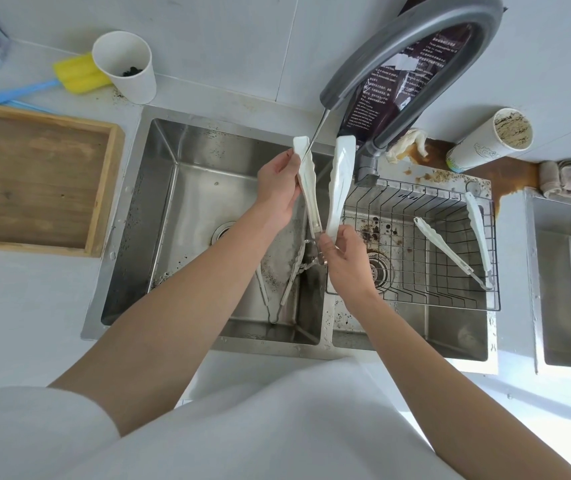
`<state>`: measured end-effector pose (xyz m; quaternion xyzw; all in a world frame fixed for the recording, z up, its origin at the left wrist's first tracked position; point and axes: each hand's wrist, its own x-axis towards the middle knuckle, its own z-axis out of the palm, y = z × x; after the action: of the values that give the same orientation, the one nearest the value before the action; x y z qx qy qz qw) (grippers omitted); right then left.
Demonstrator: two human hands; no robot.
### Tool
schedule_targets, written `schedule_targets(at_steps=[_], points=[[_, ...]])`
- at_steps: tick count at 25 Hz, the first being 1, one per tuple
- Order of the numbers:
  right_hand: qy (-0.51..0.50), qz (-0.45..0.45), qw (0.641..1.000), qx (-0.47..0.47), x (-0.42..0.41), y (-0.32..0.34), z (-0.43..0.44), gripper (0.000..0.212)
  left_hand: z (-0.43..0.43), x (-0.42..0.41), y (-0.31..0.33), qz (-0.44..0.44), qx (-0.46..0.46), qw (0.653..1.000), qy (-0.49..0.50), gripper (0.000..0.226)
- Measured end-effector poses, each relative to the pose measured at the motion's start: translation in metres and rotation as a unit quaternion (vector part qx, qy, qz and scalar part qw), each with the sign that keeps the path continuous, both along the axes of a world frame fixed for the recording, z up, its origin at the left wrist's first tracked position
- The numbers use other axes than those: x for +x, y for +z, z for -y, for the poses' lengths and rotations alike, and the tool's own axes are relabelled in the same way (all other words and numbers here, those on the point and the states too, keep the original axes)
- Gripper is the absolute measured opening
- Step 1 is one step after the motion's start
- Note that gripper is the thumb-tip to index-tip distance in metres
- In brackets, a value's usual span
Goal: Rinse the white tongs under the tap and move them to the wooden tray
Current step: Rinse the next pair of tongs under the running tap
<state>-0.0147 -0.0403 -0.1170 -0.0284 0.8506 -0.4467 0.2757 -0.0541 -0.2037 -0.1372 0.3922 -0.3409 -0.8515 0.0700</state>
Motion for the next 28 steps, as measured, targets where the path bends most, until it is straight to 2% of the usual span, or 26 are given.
schedule_targets(at_steps=[3, 7, 16, 19, 24, 28], points=[[0.002, 0.012, 1.0, 0.013, 0.0, 0.0, 0.003, 0.027, 0.0, 0.0, 0.003, -0.005, 0.001, 1.0, 0.007, 0.028], [0.009, 0.008, 1.0, 0.0, 0.002, 0.002, 0.005, 0.02, -0.001, 0.003, 0.001, 0.005, -0.014, 1.0, 0.003, 0.03], [-0.007, -0.015, 0.999, -0.039, 0.003, 0.008, 0.006, 0.009, -0.031, 0.014, -0.008, 0.022, -0.077, 0.995, -0.063, 0.019], [0.003, -0.021, 0.999, -0.027, 0.004, 0.009, 0.003, 0.019, -0.038, 0.011, -0.004, 0.053, -0.096, 0.99, -0.087, 0.026], [0.024, -0.002, 0.999, -0.032, 0.02, 0.009, -0.011, 0.029, -0.013, -0.017, 0.016, 0.069, -0.176, 0.981, -0.037, 0.022], [-0.025, 0.002, 0.997, -0.069, 0.011, 0.017, -0.006, 0.016, -0.025, -0.022, 0.018, 0.051, -0.196, 0.978, -0.049, 0.024]])
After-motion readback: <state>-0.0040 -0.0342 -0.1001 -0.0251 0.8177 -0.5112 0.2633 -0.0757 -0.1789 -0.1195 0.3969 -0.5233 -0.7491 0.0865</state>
